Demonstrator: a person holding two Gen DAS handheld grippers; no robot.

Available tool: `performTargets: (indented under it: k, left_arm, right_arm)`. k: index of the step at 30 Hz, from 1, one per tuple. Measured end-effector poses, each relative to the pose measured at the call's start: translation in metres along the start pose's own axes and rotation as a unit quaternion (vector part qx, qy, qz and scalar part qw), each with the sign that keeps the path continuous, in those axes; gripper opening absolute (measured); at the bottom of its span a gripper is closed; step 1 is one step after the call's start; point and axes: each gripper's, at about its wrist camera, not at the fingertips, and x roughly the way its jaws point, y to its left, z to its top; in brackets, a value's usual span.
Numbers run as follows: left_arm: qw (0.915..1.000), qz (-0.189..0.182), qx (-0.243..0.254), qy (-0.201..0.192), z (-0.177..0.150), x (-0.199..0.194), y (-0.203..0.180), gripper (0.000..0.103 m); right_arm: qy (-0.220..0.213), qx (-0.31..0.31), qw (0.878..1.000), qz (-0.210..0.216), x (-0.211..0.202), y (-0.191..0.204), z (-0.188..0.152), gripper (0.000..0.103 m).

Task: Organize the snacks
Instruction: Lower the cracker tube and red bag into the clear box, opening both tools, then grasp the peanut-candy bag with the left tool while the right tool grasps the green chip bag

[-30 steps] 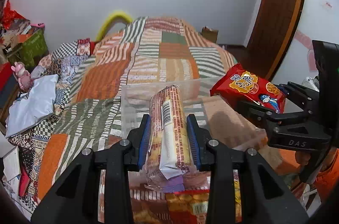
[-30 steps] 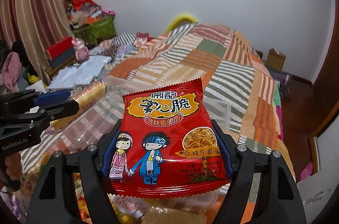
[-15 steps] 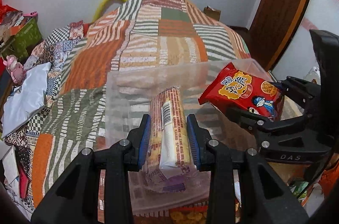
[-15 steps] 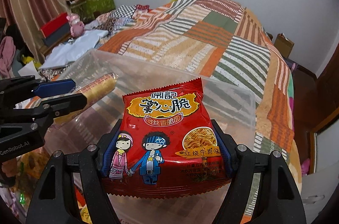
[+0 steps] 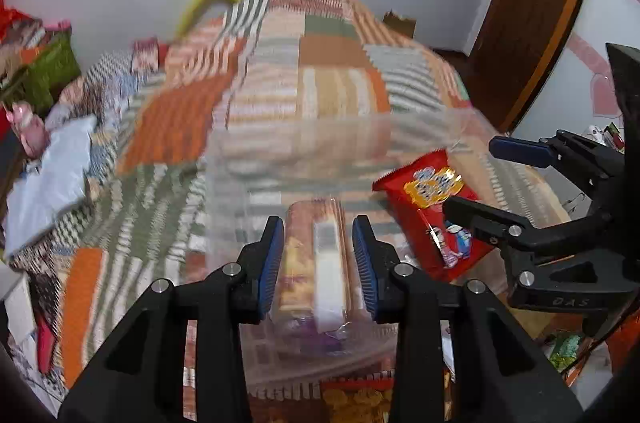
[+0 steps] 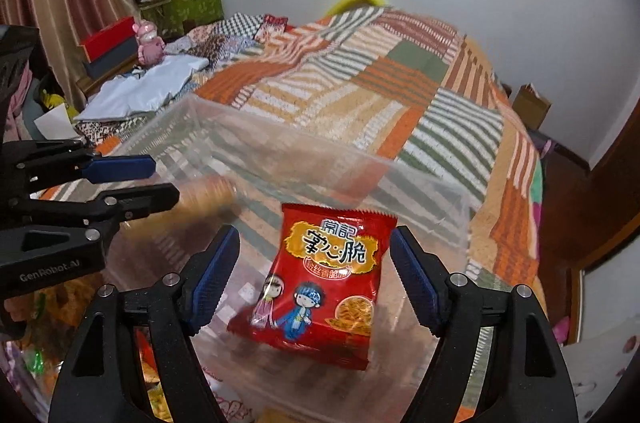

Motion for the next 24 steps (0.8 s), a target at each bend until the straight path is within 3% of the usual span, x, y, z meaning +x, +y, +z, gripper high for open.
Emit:
performTargets:
  k: [6,13,17,24]
  left_arm:
    - [0.9987,0.005,0.014,-0.048,0.0,-0.044,-0.004,0.048]
    - [0.9967,0.022,0.017,-0.076,-0.021,-0.08,0.0,0.068]
    - [0.9961,0.031,0.018,-0.081,-0.041,-0.094,0.002,0.078]
    - [0.9973,0.03,0.009,-0.066,-0.08,-0.1,0.01,0.081]
  right_arm:
    - [-0.036,0.006,0.999,-0.002,-0.029,0.0,-0.002,0.079]
    - [-0.076,0.015,0.997,-0.005,-0.067,0.0,-0.019,0.081]
    - [-0.1,0.024,0.995,-0.007,-0.088,0.002,-0.037,0.085]
    - [-0.111,0.038,0.993,-0.022,-0.105,0.006,-0.074,0.085]
